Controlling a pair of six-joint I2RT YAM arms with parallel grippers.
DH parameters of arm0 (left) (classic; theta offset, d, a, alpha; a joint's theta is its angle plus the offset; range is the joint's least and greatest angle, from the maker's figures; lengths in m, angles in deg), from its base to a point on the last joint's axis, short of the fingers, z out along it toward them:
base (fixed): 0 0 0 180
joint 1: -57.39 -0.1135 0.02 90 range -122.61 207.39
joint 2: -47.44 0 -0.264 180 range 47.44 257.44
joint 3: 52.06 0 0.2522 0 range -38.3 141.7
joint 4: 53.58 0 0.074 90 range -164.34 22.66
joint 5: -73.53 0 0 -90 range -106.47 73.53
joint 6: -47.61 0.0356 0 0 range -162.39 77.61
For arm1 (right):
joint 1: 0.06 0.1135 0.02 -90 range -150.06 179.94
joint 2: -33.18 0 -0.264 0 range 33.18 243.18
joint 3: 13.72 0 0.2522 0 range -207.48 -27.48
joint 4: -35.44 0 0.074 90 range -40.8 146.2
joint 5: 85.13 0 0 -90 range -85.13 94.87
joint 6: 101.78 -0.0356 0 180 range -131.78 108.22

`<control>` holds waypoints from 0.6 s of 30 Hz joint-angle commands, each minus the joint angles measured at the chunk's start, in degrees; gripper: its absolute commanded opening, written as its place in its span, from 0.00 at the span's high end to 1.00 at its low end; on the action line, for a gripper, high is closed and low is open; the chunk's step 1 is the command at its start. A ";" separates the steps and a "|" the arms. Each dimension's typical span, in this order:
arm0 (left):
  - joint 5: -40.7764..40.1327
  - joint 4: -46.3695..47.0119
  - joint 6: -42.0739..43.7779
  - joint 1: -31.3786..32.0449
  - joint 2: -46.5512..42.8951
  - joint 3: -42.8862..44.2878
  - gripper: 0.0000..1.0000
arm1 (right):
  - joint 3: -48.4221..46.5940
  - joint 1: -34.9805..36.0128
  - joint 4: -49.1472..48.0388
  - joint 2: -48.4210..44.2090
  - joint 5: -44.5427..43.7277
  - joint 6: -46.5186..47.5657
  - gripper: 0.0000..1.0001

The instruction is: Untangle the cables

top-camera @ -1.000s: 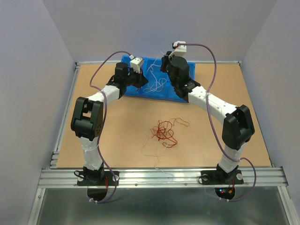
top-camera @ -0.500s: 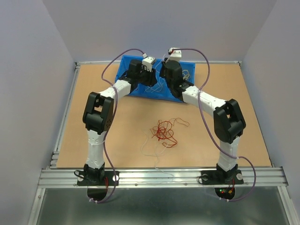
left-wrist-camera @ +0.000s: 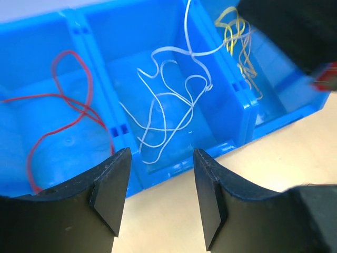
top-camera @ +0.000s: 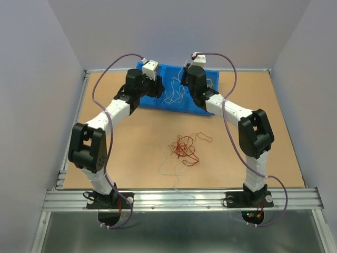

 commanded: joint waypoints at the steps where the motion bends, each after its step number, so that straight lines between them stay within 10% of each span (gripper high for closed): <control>1: -1.85 9.39 -1.54 -2.29 -9.18 -5.20 0.38 | -7.33 0.22 3.12 4.42 3.72 -1.55 0.99; 8: -3.17 18.45 -3.30 -4.14 -16.66 -14.09 0.36 | -19.38 0.22 12.63 17.43 4.87 -4.80 0.98; 13: -2.82 20.21 -2.77 -4.14 -18.42 -15.84 0.36 | -19.47 0.31 12.72 17.01 5.48 -4.72 0.61; 18: -3.52 21.09 -0.59 -4.06 -19.56 -17.25 0.35 | -15.70 0.48 12.64 10.69 5.22 -3.66 0.56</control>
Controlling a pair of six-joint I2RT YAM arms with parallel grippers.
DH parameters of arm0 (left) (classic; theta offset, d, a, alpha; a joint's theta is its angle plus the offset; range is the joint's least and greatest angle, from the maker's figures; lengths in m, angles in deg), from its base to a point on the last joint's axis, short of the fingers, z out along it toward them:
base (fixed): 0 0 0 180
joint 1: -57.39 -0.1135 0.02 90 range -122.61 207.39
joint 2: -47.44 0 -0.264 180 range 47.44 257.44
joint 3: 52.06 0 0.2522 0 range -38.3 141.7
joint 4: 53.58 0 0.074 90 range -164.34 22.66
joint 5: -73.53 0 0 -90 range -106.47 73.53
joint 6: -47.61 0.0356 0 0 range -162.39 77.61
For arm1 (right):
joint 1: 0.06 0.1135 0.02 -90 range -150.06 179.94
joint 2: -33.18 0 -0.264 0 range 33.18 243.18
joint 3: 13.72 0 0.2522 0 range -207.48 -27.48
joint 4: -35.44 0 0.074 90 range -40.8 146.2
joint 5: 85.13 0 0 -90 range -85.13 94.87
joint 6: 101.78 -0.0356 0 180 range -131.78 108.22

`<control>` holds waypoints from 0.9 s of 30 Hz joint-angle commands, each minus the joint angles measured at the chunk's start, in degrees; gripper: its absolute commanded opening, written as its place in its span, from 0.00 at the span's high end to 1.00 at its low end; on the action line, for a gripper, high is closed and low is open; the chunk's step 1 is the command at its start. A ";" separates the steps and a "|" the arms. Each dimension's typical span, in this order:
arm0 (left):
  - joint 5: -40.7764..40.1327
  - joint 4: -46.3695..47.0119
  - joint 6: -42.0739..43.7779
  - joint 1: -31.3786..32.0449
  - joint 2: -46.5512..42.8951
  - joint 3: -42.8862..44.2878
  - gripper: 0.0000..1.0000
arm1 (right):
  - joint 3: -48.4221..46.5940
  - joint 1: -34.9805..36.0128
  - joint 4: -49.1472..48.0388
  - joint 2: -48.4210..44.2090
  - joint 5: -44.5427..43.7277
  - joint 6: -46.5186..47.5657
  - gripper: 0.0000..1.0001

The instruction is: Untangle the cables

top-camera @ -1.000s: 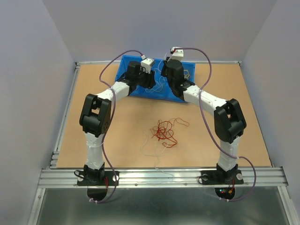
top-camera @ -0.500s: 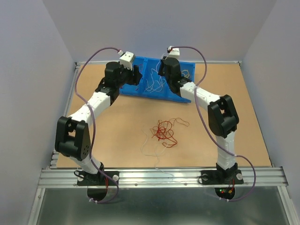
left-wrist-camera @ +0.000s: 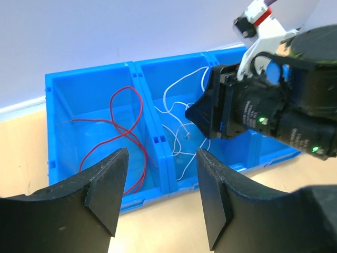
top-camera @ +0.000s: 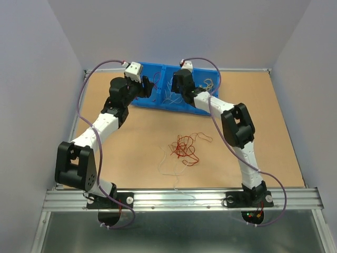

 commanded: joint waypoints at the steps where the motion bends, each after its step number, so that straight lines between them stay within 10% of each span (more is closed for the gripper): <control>1: -1.03 4.99 2.68 0.05 -3.65 -0.99 0.35 | 2.05 0.57 -0.33 -9.06 -0.07 0.67 0.53; 9: -2.87 6.13 3.92 0.75 -5.59 -3.10 0.25 | 18.57 1.36 -3.57 -23.21 1.34 1.81 0.09; 19: -2.18 5.78 7.60 3.83 -7.69 -4.77 0.17 | 38.34 1.28 -7.95 -36.39 3.52 1.90 0.07; 27: 5.89 3.67 19.71 9.19 -11.11 -13.10 0.16 | 72.95 1.89 -23.25 -57.83 18.27 -1.26 0.08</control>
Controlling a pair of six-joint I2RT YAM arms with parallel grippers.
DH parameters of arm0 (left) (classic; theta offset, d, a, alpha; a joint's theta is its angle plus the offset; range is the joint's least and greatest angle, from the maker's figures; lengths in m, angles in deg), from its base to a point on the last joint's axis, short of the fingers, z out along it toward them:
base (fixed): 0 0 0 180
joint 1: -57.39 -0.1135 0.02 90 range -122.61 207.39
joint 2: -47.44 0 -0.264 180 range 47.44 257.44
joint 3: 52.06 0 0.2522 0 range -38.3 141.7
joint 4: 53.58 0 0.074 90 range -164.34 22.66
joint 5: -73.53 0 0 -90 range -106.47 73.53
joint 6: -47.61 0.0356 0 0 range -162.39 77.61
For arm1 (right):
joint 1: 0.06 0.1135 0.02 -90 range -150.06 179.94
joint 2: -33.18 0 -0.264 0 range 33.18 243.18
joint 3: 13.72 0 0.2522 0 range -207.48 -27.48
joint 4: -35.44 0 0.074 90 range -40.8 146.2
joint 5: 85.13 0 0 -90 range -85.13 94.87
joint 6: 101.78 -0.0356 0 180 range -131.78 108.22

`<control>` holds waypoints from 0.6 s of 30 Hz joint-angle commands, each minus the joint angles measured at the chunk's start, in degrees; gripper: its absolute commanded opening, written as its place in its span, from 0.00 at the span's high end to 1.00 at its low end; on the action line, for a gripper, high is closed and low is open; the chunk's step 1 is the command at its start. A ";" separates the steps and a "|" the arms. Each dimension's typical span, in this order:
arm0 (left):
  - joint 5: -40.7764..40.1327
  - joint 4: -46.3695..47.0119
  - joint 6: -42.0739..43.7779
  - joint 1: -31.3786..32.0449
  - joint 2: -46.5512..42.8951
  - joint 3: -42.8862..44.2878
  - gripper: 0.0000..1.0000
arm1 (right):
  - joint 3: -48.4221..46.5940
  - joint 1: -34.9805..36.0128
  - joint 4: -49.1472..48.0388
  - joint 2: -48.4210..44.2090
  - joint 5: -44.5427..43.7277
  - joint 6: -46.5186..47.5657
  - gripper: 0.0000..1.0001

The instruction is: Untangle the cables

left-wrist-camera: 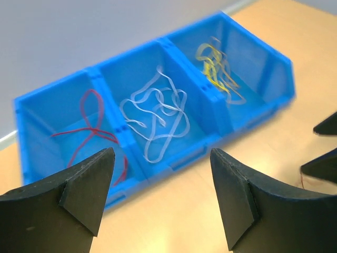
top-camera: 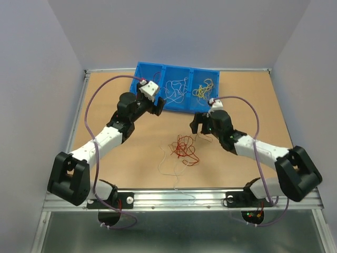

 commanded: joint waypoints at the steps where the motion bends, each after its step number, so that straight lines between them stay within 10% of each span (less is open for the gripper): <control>1: 11.55 0.13 9.15 1.54 -4.26 -4.66 0.16 | 15.59 0.95 -13.93 -13.17 9.01 -2.44 0.08; 18: 22.06 -9.02 31.05 11.04 -8.04 -10.99 0.16 | 32.26 7.89 -24.66 -27.04 22.99 -2.36 0.13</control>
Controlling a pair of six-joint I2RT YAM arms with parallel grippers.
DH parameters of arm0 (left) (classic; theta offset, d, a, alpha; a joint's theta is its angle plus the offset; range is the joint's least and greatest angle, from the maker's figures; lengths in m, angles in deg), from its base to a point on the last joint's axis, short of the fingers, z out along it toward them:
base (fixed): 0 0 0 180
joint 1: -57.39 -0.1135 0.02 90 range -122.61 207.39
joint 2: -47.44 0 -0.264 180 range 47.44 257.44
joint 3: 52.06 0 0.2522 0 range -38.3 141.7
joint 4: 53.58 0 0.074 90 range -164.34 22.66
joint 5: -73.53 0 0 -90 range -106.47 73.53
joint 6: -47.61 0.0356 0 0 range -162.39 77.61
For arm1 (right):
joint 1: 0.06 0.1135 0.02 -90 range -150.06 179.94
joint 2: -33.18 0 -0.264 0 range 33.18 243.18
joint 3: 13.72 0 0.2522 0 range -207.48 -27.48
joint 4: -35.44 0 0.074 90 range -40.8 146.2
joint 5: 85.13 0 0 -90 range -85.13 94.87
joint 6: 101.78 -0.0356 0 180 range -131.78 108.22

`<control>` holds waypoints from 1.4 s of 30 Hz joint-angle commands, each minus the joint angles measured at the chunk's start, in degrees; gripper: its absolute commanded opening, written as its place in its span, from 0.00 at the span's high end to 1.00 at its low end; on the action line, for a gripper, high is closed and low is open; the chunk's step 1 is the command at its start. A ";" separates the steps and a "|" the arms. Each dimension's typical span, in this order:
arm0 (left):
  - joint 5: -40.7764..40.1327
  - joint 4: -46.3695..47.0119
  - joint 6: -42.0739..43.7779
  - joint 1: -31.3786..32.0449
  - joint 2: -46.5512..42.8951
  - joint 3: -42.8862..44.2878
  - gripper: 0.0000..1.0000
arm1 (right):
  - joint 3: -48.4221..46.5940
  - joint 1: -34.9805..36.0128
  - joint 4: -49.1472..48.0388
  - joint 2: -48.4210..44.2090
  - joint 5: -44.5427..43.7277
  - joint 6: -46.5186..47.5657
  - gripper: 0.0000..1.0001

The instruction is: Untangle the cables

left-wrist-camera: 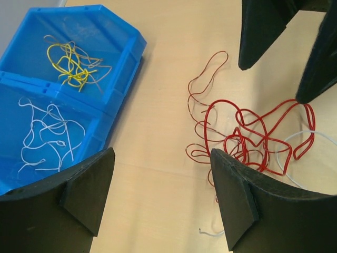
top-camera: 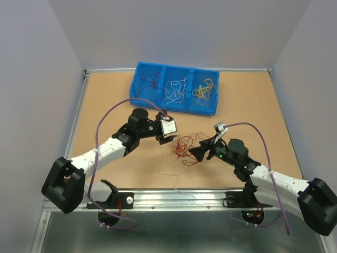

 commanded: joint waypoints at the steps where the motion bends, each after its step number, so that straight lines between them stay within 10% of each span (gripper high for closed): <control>1: 1.10 2.13 3.86 -0.28 -3.21 -1.18 0.16 | -0.04 4.00 -5.28 2.35 1.92 1.66 0.13; 12: 4.28 -12.80 14.14 5.76 -3.65 1.01 0.16 | -3.12 12.01 1.93 1.48 -19.78 0.96 0.12; 26: 1.27 -9.82 14.50 8.15 -9.89 -2.50 0.16 | -9.88 12.01 -11.07 24.14 -16.01 3.86 0.14; 35: 3.39 -14.82 17.04 10.87 -7.27 -1.36 0.14 | -10.69 11.93 -13.80 28.83 -32.94 -1.84 0.90; 42: -1.89 -18.08 17.39 17.11 -1.29 0.39 0.15 | -5.85 12.01 -13.36 21.88 -46.58 -5.45 0.99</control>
